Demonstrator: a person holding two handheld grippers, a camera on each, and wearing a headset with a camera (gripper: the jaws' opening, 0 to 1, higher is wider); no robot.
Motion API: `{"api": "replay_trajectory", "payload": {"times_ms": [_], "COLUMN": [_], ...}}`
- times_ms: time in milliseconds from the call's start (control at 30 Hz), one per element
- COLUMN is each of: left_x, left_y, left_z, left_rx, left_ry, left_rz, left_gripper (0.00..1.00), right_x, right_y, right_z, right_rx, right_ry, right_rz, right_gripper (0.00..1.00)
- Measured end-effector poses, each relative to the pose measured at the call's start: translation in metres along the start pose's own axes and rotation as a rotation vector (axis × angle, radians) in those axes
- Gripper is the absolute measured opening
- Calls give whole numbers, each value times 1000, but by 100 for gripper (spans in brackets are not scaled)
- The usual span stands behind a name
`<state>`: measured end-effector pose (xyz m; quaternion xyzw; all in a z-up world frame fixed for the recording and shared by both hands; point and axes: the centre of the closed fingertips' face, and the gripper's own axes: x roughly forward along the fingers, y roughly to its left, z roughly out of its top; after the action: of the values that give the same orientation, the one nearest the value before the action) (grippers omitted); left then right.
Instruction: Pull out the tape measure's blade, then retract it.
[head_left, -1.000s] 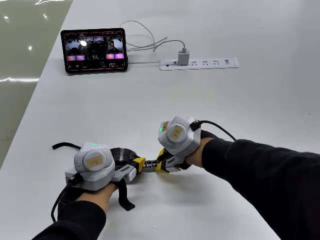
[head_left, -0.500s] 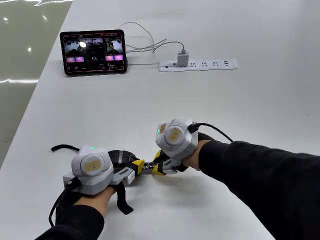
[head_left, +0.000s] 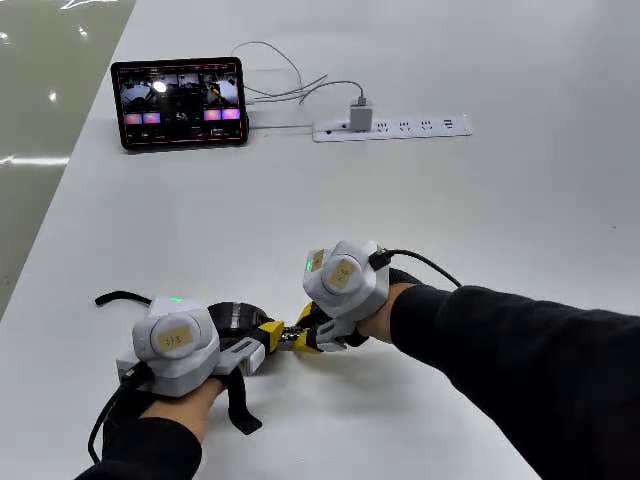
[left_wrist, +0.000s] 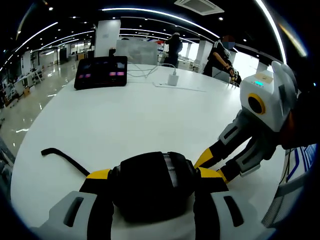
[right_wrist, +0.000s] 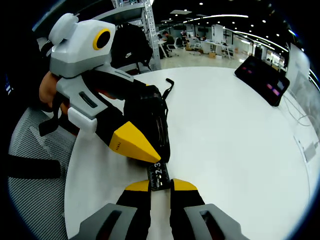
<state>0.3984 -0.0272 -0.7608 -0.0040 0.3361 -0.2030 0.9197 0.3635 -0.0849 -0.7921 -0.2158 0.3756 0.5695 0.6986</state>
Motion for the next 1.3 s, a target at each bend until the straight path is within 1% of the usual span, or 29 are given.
{"api": "replay_trajectory", "payload": {"times_ms": [467,1300], "left_x": [0,0], "left_y": [1,1], "left_z": [0,1], "left_rx": [-18,-24], "left_ry": [-1,-2], "left_rz": [-3,-5], "left_gripper": [60,60], "right_x": [4,10], "right_y": [0,2], "right_z": [5,12], "right_rx": [4,-8], "right_ry": [-6,-18], "right_rz": [2,1], "right_gripper": [10,10]}}
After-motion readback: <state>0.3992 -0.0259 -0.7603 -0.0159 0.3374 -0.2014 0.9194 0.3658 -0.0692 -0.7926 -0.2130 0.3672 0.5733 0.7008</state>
